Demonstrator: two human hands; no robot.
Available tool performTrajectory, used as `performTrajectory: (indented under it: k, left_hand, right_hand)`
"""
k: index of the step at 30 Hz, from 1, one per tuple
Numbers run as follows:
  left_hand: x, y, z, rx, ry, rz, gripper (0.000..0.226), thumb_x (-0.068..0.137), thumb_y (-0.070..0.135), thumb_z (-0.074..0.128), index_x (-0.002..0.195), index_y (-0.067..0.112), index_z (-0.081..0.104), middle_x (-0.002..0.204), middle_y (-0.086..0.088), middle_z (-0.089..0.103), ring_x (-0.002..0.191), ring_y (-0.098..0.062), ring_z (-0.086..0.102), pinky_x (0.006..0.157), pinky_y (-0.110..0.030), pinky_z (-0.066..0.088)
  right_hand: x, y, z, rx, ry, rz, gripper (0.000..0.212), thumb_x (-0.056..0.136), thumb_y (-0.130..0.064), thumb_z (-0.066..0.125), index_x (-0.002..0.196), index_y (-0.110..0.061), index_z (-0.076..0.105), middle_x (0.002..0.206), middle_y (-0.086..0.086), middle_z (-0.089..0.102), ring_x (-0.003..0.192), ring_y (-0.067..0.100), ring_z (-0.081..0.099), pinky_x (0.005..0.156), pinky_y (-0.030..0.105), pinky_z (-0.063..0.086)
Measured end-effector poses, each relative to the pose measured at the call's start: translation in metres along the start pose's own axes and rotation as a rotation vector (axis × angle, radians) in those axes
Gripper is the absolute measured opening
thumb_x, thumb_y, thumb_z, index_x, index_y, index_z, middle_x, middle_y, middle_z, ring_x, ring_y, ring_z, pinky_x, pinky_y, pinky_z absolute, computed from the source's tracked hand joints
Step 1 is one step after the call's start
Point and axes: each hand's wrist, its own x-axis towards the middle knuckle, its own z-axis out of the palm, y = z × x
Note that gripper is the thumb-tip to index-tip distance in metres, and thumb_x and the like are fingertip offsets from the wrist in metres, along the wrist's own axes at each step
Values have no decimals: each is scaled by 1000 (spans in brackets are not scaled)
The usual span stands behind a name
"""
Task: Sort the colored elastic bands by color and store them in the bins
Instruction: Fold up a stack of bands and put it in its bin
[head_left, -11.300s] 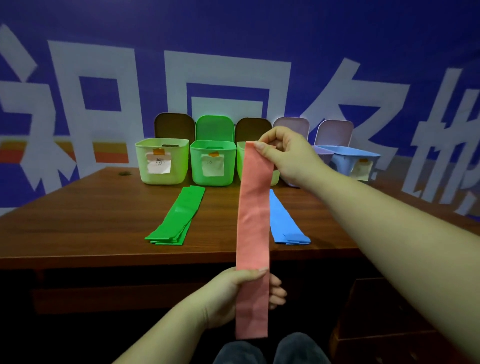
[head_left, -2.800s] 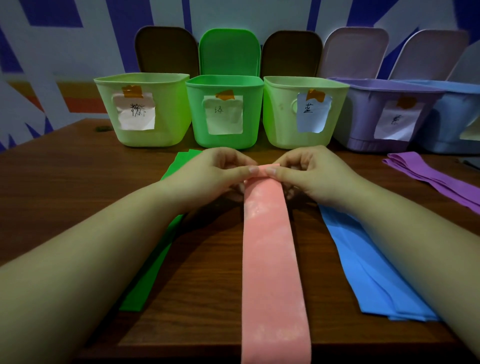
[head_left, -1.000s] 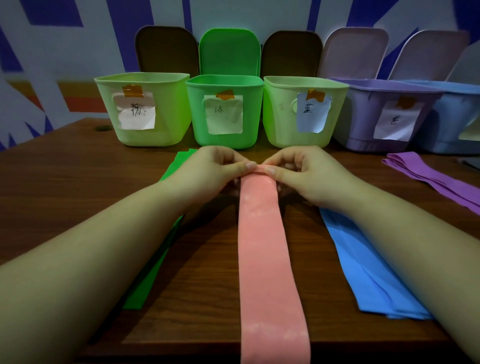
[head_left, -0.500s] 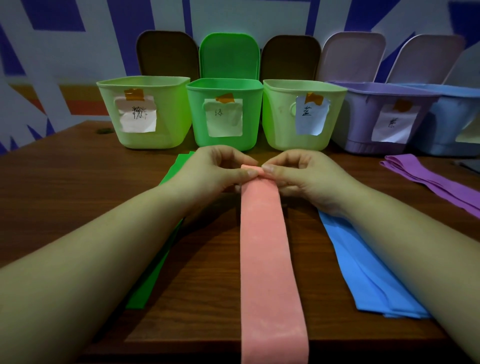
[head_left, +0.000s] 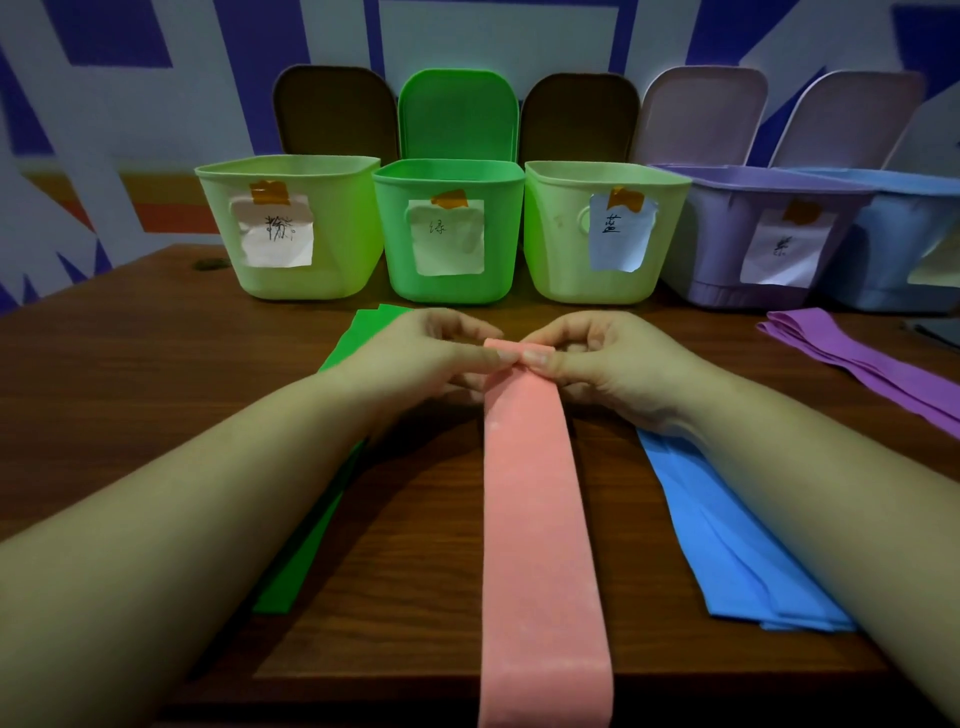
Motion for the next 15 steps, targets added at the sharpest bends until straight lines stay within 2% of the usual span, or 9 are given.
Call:
performTrajectory:
  k: [2, 4, 6, 8, 11, 13, 15]
  left_hand:
    - [0, 0, 0, -51, -56, -69, 7, 83, 9, 65, 89, 8, 62, 57, -1, 64, 49, -4, 59, 46, -13, 48]
    - [0, 1, -2, -70, -78, -80, 5, 82, 6, 65, 85, 7, 63, 57, -1, 66, 51, -5, 62, 47, -13, 49]
    - [1, 1, -3, -85, -91, -66, 10, 75, 8, 69, 83, 8, 64, 57, -1, 66, 51, -6, 63, 48, -14, 49]
    - [2, 0, -3, -90, -93, -55, 19, 65, 18, 72, 79, 8, 65, 58, -2, 65, 51, -7, 62, 49, -15, 50]
    - [2, -2, -3, -42, -71, -45, 15, 72, 17, 70, 83, 8, 68, 62, -5, 66, 54, -7, 64, 49, -15, 50]
    - [2, 0, -3, -53, -73, -26, 15, 73, 13, 69, 86, 7, 68, 67, -8, 67, 56, -9, 65, 49, -15, 51]
    - [1, 0, -3, -53, -79, 8, 15, 72, 11, 68, 86, 8, 68, 73, -9, 68, 59, -10, 65, 54, -16, 54]
  right_hand:
    - [0, 0, 0, -5, 8, 2, 10, 79, -8, 68, 88, -10, 65, 73, 4, 64, 63, 6, 62, 52, 13, 48]
    - [0, -2, -1, -24, 11, -1, 10, 79, -6, 68, 88, -10, 65, 72, 4, 64, 62, 6, 60, 53, 13, 49]
    - [-2, -3, -1, -53, 6, -23, 11, 79, -6, 69, 88, -9, 65, 72, 4, 63, 60, 6, 58, 52, 13, 48]
    - [-3, -3, -1, -87, 2, -46, 10, 78, -5, 70, 86, -11, 66, 68, 2, 62, 58, 6, 55, 52, 13, 46]
    - [-4, -4, -1, -114, 1, -50, 14, 76, -6, 72, 87, -13, 67, 67, 0, 64, 63, 8, 58, 57, 16, 49]
    - [-5, -5, -2, -81, -17, -26, 20, 72, -15, 74, 90, -12, 67, 74, 4, 67, 67, 11, 62, 59, 19, 52]
    - [-5, -8, 0, -60, -29, 29, 28, 68, -32, 70, 86, -11, 66, 67, 2, 66, 59, 8, 62, 56, 20, 54]
